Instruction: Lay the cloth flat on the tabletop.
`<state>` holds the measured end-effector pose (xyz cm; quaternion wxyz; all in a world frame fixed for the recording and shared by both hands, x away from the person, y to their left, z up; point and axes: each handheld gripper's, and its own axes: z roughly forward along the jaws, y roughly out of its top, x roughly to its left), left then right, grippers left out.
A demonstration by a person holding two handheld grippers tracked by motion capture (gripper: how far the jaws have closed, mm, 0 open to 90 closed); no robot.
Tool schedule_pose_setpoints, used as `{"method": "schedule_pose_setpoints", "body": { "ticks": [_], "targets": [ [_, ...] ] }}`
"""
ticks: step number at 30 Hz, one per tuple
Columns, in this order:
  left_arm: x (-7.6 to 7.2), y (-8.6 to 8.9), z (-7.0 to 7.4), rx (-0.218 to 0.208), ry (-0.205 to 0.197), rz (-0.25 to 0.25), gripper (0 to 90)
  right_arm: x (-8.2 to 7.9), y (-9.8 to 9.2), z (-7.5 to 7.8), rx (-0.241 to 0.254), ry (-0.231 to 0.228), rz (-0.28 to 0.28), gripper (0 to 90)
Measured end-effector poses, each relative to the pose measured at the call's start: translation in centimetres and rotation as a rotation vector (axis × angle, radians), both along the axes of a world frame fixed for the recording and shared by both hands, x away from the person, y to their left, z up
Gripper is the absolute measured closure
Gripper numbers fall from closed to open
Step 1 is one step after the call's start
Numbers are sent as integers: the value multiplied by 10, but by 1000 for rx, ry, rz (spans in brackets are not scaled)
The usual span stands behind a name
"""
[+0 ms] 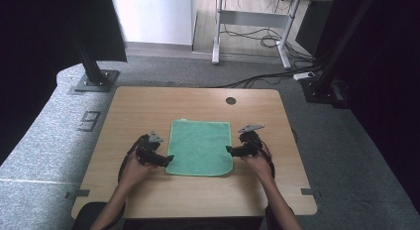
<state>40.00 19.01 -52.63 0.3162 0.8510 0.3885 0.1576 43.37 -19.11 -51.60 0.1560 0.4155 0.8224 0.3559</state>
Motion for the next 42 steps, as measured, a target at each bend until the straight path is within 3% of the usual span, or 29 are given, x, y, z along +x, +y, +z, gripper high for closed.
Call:
{"method": "schedule_pose_setpoints", "body": {
  "ticks": [7,14,20,29,42],
  "targets": [
    [-19,15,1,30,-15,18,0,-22,-15,3,-9,-5,-21,4],
    [-33,24,-7,39,-6,26,0,-39,-29,-7,-8,-10,-48,0],
    [-35,23,-15,62,6,25,0,-46,-34,-18,-5,-3,-55,0],
    [-32,30,-22,-21,22,26,0,-46,-35,-35,-26,8,-58,0],
    [-31,31,-22,-20,22,21,0,-48,-35,-41,-25,-16,-68,0]
  ]
}}
